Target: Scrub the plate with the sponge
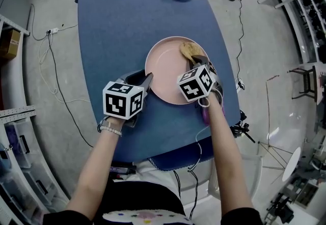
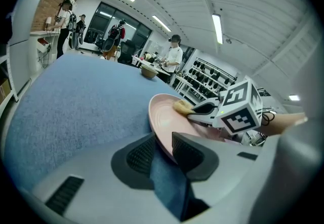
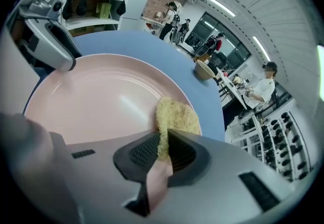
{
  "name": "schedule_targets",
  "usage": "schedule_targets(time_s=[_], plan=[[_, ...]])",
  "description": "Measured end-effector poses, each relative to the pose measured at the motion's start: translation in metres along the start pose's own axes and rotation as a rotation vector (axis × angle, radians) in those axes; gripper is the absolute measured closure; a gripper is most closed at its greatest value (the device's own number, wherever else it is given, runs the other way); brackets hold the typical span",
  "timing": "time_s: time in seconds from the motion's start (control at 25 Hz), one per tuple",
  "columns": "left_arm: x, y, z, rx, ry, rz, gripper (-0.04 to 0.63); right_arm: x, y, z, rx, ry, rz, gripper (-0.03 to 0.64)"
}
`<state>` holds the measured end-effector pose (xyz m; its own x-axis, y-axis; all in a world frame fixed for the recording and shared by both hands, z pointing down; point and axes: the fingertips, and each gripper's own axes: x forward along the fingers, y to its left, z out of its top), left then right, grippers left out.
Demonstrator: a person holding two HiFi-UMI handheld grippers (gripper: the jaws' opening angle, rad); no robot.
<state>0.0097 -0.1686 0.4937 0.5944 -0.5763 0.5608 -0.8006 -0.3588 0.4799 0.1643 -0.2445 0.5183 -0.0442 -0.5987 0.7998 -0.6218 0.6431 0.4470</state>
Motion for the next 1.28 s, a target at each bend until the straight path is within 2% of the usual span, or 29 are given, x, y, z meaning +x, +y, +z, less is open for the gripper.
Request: schedule_targets(time_s=[0.24,0.64,1.12,1.28], plan=[[0.0,0.0,0.0,-0.001,0.0,0.001,0.483,-0.009,-0.004,-0.024,0.025,0.05,0.015,0.577],[0.001,0.002,0.001,-0.002,0.002,0.0,0.483,-0.033,0.019,-0.049,-0.029,0.095,0.095,0.577],[0.001,0.001,0.002,-0.008,0.005,-0.004,0.485,-0.077,0.068,-0.062,-0.164,0.109,0.341,0.577],[0.002,0.001,0.002,-0.008,0.005,-0.004,0.485,-0.089,0.087,-0.055,-0.152,0.081,0.436,0.577]])
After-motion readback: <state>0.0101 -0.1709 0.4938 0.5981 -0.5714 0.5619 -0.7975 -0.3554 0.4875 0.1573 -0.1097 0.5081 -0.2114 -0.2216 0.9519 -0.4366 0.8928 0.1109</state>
